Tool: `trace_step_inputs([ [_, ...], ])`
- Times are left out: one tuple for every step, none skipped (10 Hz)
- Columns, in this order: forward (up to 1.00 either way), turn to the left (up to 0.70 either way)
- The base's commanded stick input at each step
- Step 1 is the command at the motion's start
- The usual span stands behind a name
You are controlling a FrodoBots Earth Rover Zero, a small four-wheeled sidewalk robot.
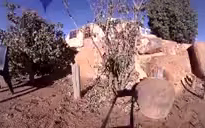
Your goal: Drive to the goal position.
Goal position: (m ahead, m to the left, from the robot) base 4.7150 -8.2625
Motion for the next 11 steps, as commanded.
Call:
trace_step_inputs([
  [-0.50, 0.50],
  [-0.50, 0.50],
  [-0.50, 0.50],
  [-0.50, 0.50],
  [-0.50, 0.50],
  [-0.50, 0.50],
  [-0.50, 0.50],
  [-0.50, 0.50],
  [-0.50, 0.50],
  [-0.50, 0.50],
  [-0.50, 0.50],
])
